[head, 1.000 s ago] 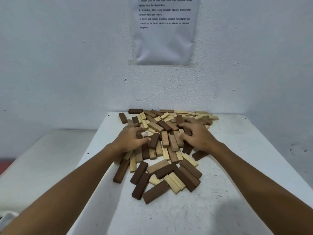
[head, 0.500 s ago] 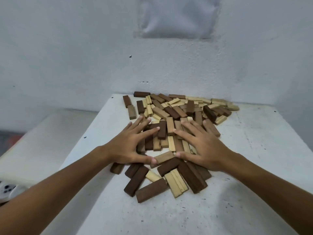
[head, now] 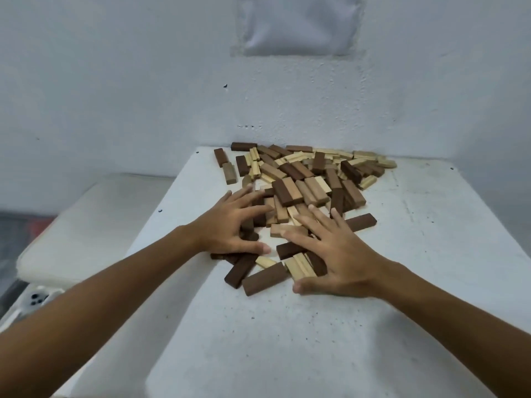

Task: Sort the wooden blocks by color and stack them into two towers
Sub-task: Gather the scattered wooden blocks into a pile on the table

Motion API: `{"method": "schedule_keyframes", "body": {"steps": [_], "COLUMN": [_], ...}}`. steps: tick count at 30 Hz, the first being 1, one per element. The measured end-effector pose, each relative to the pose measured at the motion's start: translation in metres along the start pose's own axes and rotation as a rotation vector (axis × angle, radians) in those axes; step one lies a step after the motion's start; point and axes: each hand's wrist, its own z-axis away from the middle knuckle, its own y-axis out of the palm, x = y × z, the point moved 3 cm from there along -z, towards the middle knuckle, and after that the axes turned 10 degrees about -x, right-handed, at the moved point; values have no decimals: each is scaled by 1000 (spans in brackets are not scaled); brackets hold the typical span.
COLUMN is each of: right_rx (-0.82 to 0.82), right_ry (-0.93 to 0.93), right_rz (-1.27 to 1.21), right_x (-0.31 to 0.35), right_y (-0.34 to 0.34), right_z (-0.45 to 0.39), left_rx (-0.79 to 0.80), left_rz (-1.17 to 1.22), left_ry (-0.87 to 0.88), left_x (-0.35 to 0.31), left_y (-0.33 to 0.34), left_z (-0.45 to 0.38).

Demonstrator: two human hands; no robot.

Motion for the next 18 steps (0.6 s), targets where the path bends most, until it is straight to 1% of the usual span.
{"method": "schedule_keyframes", "body": {"steps": [1,3,6,9,11,13,14,15,16,18], "right_rx": [11,-7,-36,-97,-211,-380,-437,-437,-378,-174], "right_ry": [-8,-3,-25,-83,-113,-84,-55,-31,-10,-2], "right_rz": [11,28,61,49,61,68,48,7,-30,-14], "right_x": [-1,-11,-27,-35,-36,-31,-26,-17,-6,16], "right_y": [3,1,-1,-1,-4,-10,-14,-15,-14,-1], "right_z": [1,-2,-17,-30,-38,-40,-37,-32,-25,-10], "left_rx": [23,18,-35,-118,-164,-188,-197,-208,-219,-212], "left_rz": [-14,-17,10,54,79,77,65,57,60,94], "left_ry": [10,20,9,-48,-103,-156,-167,-164,-149,-101], "left_x": [1,2,2,-3,-7,-10,-12,-13,-14,-13], "left_y": [1,4,7,10,12,14,13,12,10,6], "left_z": [8,20,24,19,14,10,8,7,6,12]}}
